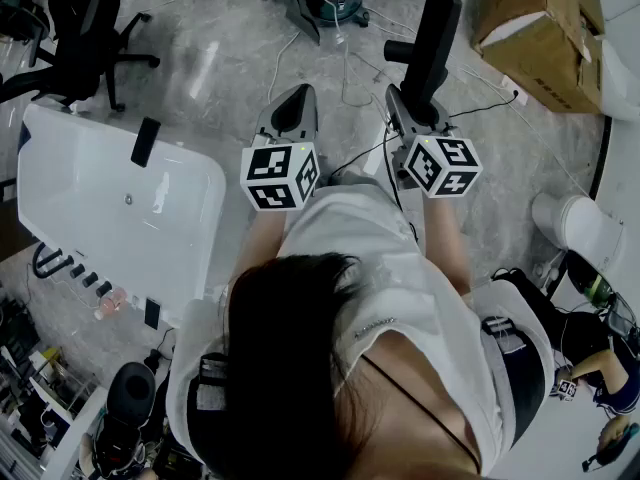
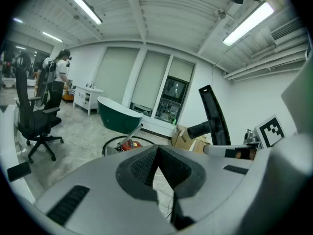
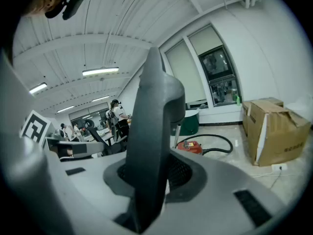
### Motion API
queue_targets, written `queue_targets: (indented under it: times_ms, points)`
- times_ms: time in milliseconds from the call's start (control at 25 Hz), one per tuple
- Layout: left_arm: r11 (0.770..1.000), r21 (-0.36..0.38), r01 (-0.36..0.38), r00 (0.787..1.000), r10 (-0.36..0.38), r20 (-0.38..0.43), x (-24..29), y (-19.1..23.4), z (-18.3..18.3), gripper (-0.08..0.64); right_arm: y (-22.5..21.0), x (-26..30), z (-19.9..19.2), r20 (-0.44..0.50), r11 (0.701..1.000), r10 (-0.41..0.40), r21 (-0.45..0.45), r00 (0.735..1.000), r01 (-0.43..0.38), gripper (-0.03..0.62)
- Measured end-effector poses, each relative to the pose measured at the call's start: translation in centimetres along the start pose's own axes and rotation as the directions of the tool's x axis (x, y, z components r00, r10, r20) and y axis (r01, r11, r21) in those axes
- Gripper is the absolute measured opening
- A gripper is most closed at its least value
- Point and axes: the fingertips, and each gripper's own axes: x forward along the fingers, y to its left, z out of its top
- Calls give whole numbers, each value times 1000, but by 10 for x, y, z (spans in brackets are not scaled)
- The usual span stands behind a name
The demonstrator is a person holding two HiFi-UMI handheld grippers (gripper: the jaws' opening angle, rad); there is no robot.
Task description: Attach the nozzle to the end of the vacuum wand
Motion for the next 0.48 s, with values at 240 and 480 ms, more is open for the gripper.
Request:
queue_targets:
  times_ms: [240,480]
  points:
    - [1000,3,9,1000,-9,1,7,4,3,2,-14,0,9,21,999,-33,13,999,32,107]
    - [999,-5,33,999,-33,-5,17,9,4,3,5,14,6,-2,1000,1,-7,1000,-1,107]
